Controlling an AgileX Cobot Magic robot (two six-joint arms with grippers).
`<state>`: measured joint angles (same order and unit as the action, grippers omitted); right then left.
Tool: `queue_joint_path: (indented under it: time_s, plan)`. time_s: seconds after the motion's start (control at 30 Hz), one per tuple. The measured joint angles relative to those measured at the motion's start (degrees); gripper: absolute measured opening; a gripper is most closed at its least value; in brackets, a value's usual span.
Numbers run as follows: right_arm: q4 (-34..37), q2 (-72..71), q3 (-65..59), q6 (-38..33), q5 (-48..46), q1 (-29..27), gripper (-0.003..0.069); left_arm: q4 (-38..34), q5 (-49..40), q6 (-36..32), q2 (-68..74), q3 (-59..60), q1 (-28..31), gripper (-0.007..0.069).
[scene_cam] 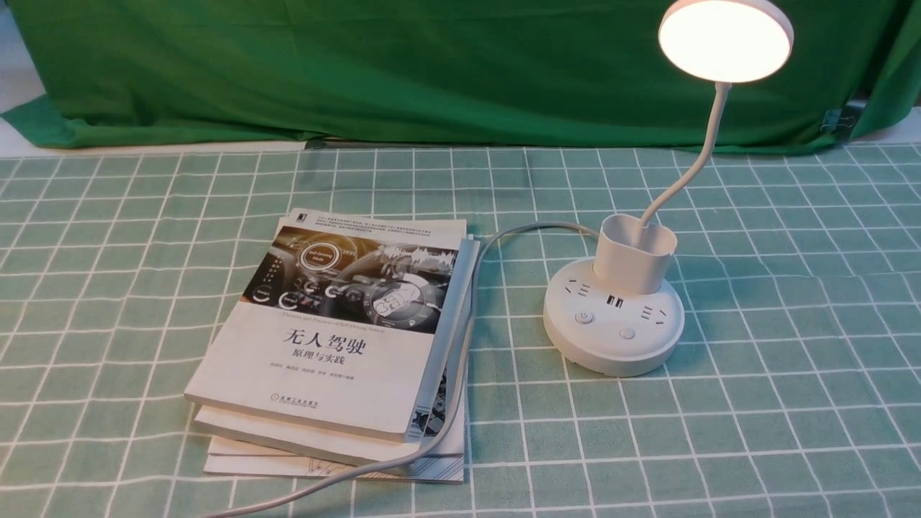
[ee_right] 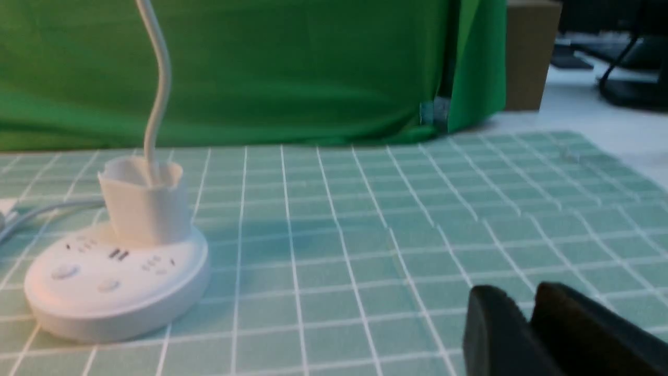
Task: Turn on the table lamp.
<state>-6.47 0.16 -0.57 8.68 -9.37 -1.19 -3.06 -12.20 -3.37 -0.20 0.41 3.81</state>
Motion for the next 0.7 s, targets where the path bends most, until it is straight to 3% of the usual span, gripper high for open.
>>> queue_joint_path:
  time_s: [0.7]
  plan:
    - [1.64, 0.00, -0.04, 0.45, -3.13, -0.04, 0.0204, 0.00, 0.00, 0.00, 0.00, 0.00, 0.00, 0.0021]
